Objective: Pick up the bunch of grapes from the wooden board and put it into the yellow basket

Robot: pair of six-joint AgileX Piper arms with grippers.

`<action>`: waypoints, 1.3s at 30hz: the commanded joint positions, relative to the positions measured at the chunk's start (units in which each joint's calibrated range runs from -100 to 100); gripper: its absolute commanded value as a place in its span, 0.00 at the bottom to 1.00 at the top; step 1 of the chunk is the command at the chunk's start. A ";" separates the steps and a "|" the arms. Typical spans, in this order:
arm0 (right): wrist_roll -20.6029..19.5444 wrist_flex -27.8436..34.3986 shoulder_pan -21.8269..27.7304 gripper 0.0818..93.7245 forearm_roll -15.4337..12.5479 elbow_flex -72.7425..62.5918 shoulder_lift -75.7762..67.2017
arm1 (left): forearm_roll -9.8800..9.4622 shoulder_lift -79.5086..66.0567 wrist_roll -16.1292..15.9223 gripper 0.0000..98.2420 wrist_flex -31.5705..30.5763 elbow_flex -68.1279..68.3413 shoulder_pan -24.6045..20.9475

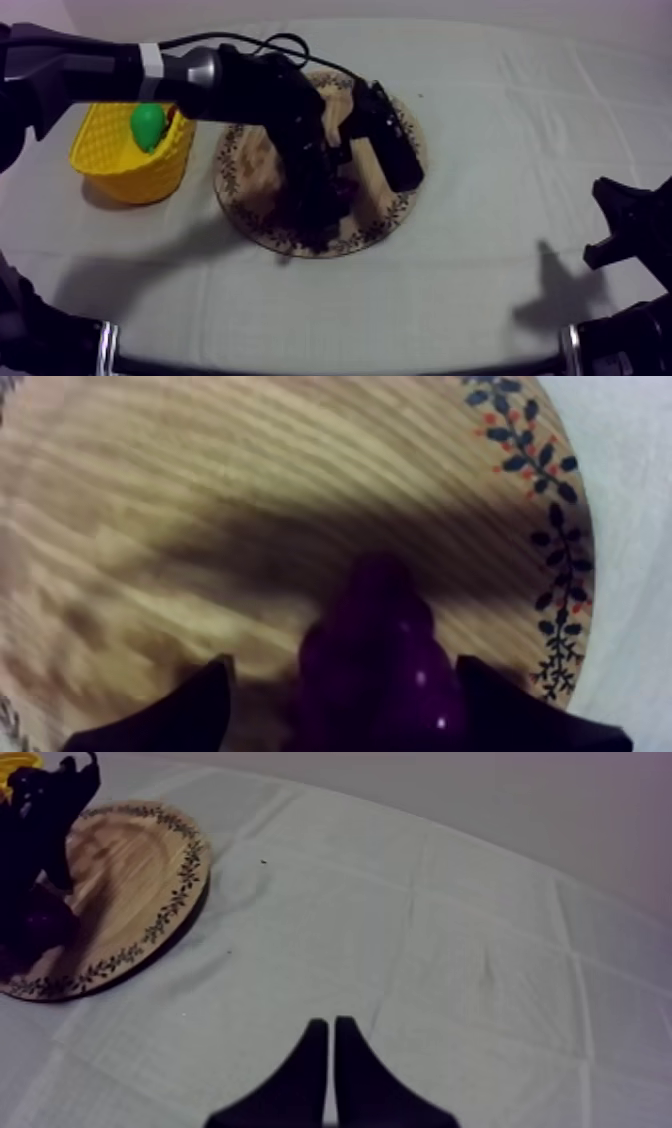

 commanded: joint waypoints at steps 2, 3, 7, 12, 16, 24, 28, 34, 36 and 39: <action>0.01 0.00 0.02 0.00 0.01 -0.03 -0.01 | -0.13 0.54 0.38 0.80 -0.15 -0.32 0.02; 0.01 0.00 0.02 0.00 0.01 -0.03 -0.01 | -0.20 0.64 0.51 0.79 -0.19 -0.46 0.02; 0.03 0.00 0.02 0.00 0.01 -0.03 -0.01 | -0.66 0.81 1.11 0.71 -0.45 -1.12 -0.02; 0.00 0.00 0.03 0.00 0.01 -0.03 -0.01 | -1.33 0.77 2.14 0.62 -0.94 -1.86 -0.22; 0.03 0.00 0.02 0.00 0.01 -0.03 -0.01 | -1.72 0.49 2.89 0.59 -1.21 -2.24 -0.56; 0.01 0.00 0.02 0.00 0.01 -0.03 -0.01 | -2.43 -1.43 4.26 0.60 -0.62 -2.67 -1.19; 0.01 0.00 0.02 0.00 0.01 -0.03 -0.01 | -2.89 -2.21 5.18 0.65 -0.40 -2.14 -1.36; 0.01 0.00 0.02 0.00 0.01 -0.03 -0.01 | -5.15 -3.59 8.28 0.77 0.20 0.43 -1.43; 0.01 0.00 0.02 0.00 0.01 -0.03 -0.01 | -5.80 -4.01 9.28 0.79 0.80 1.47 -1.52; 0.01 0.00 0.02 0.00 0.01 -0.03 -0.01 | -6.63 -4.49 10.89 0.82 1.41 2.83 -1.79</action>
